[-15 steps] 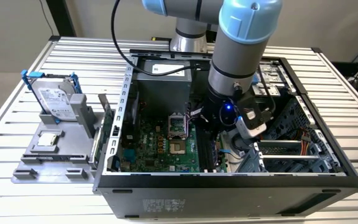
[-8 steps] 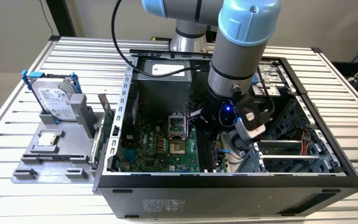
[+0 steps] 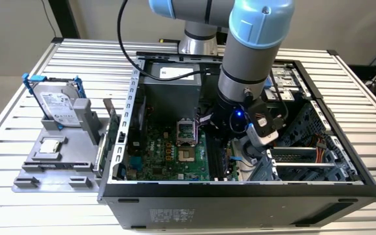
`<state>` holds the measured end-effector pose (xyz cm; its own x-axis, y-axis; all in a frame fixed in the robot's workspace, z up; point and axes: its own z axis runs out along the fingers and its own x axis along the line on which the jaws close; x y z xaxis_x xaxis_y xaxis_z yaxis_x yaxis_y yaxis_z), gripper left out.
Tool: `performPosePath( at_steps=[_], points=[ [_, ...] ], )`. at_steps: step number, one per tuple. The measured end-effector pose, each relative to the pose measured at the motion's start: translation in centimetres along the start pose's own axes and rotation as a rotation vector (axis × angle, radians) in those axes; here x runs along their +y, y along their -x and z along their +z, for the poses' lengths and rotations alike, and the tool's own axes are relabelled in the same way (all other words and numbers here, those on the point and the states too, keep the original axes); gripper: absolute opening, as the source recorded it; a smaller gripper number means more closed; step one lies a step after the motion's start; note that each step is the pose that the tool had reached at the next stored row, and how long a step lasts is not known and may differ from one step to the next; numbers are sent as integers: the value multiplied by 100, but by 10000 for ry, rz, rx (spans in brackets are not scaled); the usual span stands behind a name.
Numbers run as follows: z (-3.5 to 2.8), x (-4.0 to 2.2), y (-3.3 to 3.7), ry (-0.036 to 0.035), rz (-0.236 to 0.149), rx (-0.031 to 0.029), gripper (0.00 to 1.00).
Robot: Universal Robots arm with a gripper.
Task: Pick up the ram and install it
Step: 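Insert the ram into the slot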
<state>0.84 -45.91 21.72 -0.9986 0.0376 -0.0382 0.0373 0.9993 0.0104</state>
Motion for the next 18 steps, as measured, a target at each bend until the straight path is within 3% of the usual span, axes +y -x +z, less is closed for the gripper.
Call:
performPosePath(
  at_steps=[18],
  points=[
    [30, 0, -1, 18, -192, 16, 0]
  ],
)
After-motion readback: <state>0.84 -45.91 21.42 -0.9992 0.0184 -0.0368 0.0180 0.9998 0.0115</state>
